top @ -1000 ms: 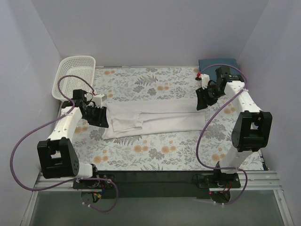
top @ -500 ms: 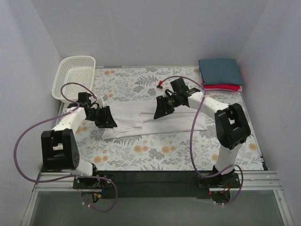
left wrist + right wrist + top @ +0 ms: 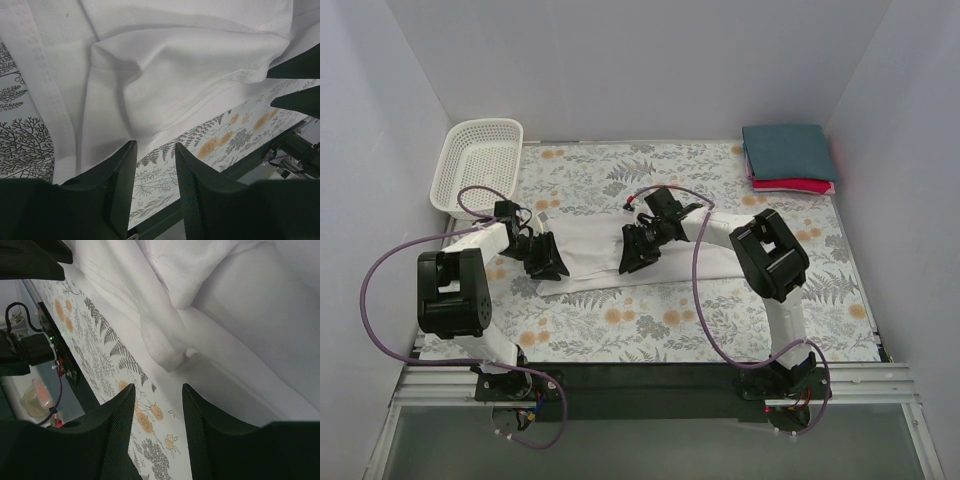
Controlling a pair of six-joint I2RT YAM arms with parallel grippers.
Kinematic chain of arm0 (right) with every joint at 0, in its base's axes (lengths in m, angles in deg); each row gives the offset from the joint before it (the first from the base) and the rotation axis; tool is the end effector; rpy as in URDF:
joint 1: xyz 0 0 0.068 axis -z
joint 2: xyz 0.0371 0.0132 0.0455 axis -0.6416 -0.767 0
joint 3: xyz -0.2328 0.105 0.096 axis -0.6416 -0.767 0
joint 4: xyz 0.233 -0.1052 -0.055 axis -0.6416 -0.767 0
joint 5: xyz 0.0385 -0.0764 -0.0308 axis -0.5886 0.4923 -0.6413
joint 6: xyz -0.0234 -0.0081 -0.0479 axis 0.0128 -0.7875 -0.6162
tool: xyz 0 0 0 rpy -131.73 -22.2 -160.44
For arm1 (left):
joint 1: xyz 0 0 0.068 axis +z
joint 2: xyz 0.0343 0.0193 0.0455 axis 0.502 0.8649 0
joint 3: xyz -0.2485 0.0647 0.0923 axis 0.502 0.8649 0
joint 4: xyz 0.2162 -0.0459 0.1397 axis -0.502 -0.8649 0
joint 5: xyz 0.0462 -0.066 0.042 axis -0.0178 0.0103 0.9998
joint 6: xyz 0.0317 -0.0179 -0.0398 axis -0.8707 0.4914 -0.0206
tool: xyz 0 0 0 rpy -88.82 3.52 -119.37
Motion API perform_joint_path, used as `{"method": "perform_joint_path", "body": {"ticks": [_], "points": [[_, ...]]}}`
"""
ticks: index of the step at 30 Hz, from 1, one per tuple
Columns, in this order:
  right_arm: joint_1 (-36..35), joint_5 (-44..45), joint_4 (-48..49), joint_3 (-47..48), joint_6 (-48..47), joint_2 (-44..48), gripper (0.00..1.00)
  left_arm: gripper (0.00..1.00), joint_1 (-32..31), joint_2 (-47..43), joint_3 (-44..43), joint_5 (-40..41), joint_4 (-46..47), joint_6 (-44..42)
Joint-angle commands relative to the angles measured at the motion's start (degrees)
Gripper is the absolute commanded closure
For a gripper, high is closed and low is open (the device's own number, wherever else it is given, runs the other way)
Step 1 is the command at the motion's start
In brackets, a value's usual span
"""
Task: Fold and stack the t-shirts
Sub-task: Fold the tshirt
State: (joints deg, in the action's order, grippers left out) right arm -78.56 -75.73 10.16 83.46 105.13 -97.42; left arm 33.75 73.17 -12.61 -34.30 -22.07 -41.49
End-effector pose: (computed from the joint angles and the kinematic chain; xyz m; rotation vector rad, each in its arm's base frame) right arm 0.3237 0.2876 0.1501 -0.6918 2.5886 1.2550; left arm 0.2776 -0.0021 0.1604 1.1468 -2.7013 0.9064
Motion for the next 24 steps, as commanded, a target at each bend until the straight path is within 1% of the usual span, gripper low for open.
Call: {"method": "perform_joint_path", "body": {"ticks": [1, 5, 10, 15, 18, 19, 20, 21, 23, 24], "points": [[-1.51, -0.48, 2.51, 3.50, 1.88, -0.79, 0.50, 0.64, -0.19, 0.15, 0.54, 1.52, 1.46, 1.52], [-1.69, -0.13, 2.51, 5.43, 2.15, -3.16, 0.50, 0.64, -0.10, 0.42, 0.72, 1.70, 2.08, 1.79], [-1.69, 0.31, 2.60, 5.52, 2.24, -3.69, 0.50, 0.64, -0.10, 1.03, 0.81, 1.88, 2.34, 1.88], [-1.69, 0.40, 2.51, 5.44, 2.15, -3.78, 0.51, 0.66, -0.19, 3.14, 0.28, 1.26, 2.43, 1.88], [-1.69, 0.22, 2.51, 5.61, 1.80, -3.87, 0.55, 0.74, -0.19, 4.55, -0.60, 0.47, 2.17, 1.79], [-1.69, 0.05, 2.42, 5.61, 1.71, -3.70, 0.58, 0.76, -0.19, 4.72, -0.77, 0.21, 2.08, 1.70], [-1.60, -0.13, 2.51, 5.61, 1.45, -3.43, 0.63, 0.82, -0.28, 4.81, -1.12, 0.21, 1.91, 1.53], [-1.60, -0.39, 2.42, 5.70, 1.27, -3.26, 0.69, 0.86, -0.28, 4.38, -1.30, -0.14, 1.82, 1.44], [-1.51, -0.39, 2.42, 5.70, 0.66, -2.47, 0.70, 0.96, -0.10, 3.41, -1.39, -1.19, 1.90, 1.43], [-1.25, -0.39, 2.42, 5.70, 0.48, -2.20, 0.70, 0.98, -0.19, 2.89, -1.48, -1.55, 1.99, 1.44]]}}
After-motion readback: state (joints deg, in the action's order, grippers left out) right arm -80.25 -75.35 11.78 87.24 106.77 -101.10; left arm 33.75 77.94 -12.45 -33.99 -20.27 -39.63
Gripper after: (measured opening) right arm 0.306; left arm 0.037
